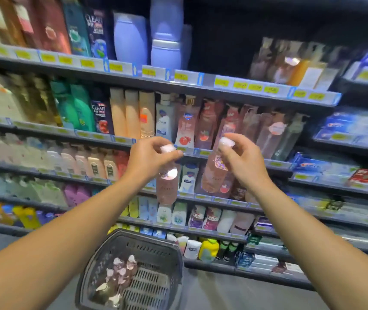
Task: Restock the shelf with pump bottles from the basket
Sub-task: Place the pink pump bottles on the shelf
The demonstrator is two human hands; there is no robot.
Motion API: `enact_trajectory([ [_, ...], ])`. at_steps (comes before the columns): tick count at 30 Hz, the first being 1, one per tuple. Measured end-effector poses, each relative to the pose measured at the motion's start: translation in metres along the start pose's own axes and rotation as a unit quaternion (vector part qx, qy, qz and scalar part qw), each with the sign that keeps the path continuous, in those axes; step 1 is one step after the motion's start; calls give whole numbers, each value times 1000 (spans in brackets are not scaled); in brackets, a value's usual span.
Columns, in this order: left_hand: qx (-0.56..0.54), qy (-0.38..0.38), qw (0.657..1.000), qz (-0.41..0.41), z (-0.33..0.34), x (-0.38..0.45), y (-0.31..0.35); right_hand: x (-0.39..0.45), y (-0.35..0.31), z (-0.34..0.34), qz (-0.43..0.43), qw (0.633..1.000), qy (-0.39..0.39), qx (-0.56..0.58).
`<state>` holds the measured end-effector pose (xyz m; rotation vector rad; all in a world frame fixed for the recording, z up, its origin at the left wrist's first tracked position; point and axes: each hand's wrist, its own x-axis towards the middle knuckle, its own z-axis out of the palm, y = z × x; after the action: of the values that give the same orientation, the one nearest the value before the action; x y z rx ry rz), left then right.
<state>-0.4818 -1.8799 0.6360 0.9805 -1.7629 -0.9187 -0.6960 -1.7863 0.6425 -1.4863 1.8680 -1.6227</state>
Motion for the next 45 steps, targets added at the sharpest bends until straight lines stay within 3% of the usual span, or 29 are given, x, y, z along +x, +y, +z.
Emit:
enact_trajectory([
  [16, 23, -9, 978, 208, 30, 167, 102, 129, -71, -58, -112, 981, 153, -34],
  [31, 5, -31, 970, 239, 77, 235, 140, 232, -87, -99, -175, 960, 214, -49],
  [38, -11, -14, 976, 217, 99, 262, 144, 278, -70, -108, -225, 950, 203, -68],
  [45, -15, -7, 980, 200, 113, 278, 135, 304, -36, -101, -191, 963, 176, -72],
])
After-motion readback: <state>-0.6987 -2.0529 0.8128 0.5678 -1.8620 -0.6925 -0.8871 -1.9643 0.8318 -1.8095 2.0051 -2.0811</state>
